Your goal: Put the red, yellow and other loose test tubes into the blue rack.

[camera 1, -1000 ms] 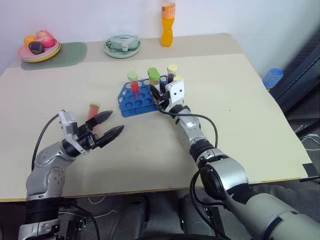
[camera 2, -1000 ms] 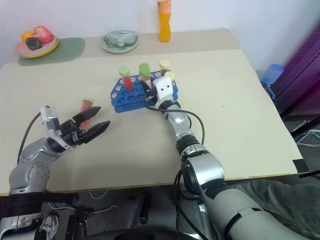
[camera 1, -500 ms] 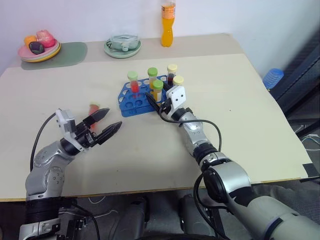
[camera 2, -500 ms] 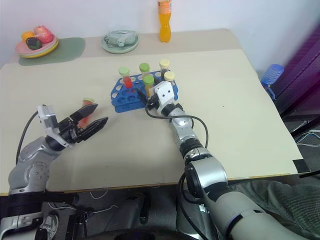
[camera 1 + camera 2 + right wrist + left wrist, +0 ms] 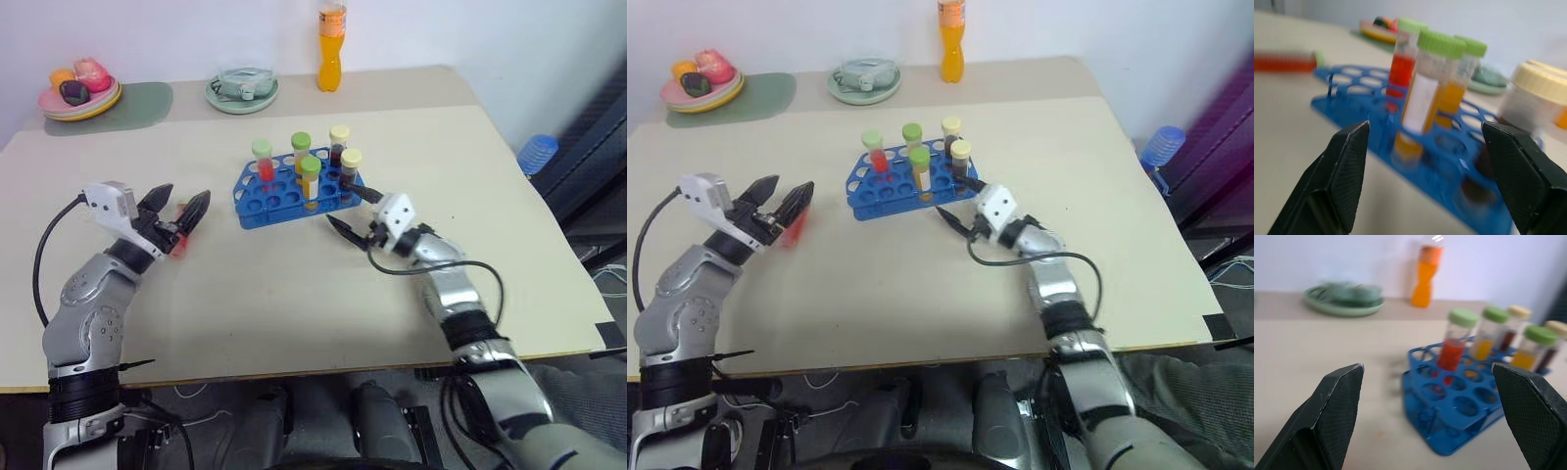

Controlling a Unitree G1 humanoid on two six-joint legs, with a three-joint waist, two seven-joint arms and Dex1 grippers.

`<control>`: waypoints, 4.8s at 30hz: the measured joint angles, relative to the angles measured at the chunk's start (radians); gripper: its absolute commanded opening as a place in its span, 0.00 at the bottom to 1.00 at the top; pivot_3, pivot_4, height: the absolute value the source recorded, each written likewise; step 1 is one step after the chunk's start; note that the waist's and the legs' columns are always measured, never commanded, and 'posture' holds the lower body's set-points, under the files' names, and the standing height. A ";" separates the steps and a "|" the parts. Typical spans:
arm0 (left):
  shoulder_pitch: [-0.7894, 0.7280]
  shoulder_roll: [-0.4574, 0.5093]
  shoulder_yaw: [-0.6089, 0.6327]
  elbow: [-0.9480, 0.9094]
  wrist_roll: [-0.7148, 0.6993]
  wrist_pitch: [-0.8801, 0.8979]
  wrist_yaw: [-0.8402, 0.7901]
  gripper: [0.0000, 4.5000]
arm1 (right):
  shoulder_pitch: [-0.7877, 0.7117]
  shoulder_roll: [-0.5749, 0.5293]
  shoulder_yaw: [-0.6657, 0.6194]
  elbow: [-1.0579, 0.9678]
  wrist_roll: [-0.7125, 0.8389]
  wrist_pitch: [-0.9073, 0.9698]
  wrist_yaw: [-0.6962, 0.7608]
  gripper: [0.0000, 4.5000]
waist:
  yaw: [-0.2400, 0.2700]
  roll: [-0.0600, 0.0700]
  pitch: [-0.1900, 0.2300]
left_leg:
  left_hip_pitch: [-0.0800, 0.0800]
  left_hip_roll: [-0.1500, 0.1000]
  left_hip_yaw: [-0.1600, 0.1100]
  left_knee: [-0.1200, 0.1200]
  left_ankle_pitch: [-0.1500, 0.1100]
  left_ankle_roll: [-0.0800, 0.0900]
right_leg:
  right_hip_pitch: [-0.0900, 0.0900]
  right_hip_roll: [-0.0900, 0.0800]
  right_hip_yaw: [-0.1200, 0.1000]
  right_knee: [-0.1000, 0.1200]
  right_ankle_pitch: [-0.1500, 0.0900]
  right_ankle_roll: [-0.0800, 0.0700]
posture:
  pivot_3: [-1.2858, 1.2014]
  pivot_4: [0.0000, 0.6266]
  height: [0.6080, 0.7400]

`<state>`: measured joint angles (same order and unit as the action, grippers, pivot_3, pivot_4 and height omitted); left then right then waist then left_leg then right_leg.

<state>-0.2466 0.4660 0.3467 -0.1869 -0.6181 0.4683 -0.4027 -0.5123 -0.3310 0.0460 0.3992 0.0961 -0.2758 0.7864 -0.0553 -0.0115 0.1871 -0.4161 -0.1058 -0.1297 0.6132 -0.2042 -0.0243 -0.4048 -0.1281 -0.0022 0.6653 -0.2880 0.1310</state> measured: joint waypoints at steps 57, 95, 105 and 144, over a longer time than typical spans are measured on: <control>-1.023 0.096 -0.370 1.221 0.500 0.727 -0.080 0.17 | 0.111 -0.309 -0.100 -0.679 0.408 0.659 0.090 0.84 | 0.030 -0.006 0.003 | -0.010 -0.002 0.002 0.010 0.000 -0.001 | -0.004 -0.001 -0.001 0.000 0.001 0.004 | 0.52 0.24 1.00; -0.353 -0.286 -0.289 0.479 0.489 -0.667 -0.071 0.17 | 0.263 -0.356 -0.230 -0.665 0.390 0.631 0.080 0.84 | 0.045 -0.006 0.002 | -0.010 -0.003 0.004 0.017 -0.005 0.008 | 0.000 -0.003 -0.001 -0.003 0.003 0.005 | 0.52 0.24 1.00; -0.459 -0.351 -0.300 0.782 0.514 -0.879 -0.038 0.17 | 0.279 -0.360 -0.245 -0.742 0.405 0.676 0.036 0.84 | 0.045 -0.006 0.002 | -0.010 -0.003 0.004 0.017 -0.005 0.009 | 0.000 -0.003 -0.001 -0.003 0.003 0.005 | 0.52 0.24 1.00; -0.031 -0.083 -0.204 0.292 0.182 -0.548 -0.362 0.82 | 0.398 -0.381 -0.305 -0.724 0.425 0.629 0.027 0.84 | 0.038 -0.005 0.002 | -0.010 -0.003 0.003 0.016 -0.006 0.010 | 0.000 -0.003 0.000 -0.003 0.003 0.006 | 0.52 0.24 1.00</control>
<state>-0.2772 0.3831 0.1423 0.1054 -0.4365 -0.0793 -0.7643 -0.1143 -0.7121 -0.2590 -0.3244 0.5208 0.3537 0.8130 -0.0177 -0.0170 0.1887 -0.4258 -0.1083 -0.1263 0.6296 -0.2102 -0.0146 -0.4049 -0.1312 -0.0022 0.6624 -0.2848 0.1365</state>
